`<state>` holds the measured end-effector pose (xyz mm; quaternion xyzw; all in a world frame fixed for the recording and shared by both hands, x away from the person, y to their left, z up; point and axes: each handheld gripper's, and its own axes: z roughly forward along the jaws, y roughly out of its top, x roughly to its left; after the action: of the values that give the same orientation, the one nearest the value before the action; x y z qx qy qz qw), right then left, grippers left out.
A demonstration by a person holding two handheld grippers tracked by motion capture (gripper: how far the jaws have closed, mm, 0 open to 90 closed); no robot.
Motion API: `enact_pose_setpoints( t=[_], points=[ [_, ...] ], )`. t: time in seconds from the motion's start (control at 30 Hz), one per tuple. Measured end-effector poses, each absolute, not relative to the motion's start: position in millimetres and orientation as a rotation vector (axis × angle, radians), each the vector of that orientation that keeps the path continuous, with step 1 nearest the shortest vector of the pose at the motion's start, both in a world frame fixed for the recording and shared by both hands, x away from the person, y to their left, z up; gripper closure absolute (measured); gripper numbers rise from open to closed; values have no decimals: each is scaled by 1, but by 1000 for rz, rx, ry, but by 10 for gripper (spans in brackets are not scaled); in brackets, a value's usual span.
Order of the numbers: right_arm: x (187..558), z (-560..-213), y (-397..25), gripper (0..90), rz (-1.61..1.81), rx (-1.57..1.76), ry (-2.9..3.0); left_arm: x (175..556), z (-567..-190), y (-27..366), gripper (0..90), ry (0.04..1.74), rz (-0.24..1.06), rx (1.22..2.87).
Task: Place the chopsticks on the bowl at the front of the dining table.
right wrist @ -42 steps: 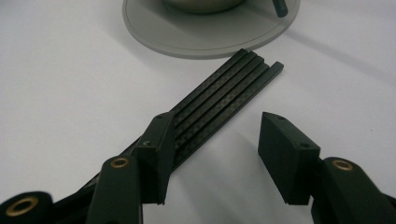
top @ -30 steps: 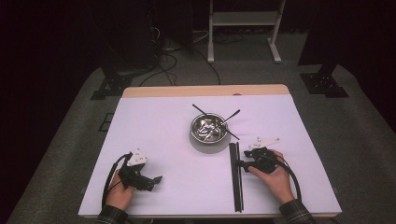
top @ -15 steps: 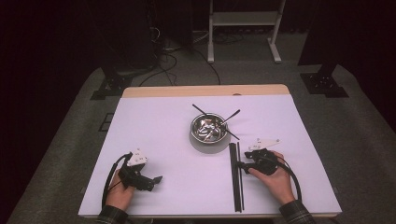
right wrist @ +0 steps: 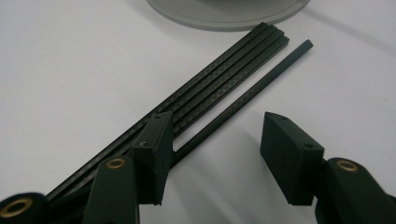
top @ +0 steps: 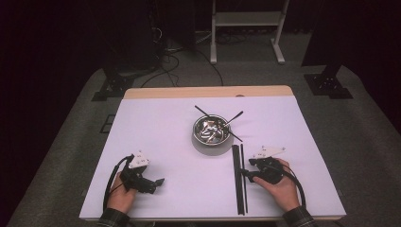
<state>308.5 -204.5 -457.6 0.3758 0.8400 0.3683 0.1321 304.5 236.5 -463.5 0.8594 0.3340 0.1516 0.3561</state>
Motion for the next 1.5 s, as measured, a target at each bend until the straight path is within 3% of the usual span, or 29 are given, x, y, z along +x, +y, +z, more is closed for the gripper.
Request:
enact_pose_setpoints(
  t=[1.5],
  points=[
    [261,-456,-213,419,1026,1061,2454,304,-463,237,0,863,392,2220]
  ],
)
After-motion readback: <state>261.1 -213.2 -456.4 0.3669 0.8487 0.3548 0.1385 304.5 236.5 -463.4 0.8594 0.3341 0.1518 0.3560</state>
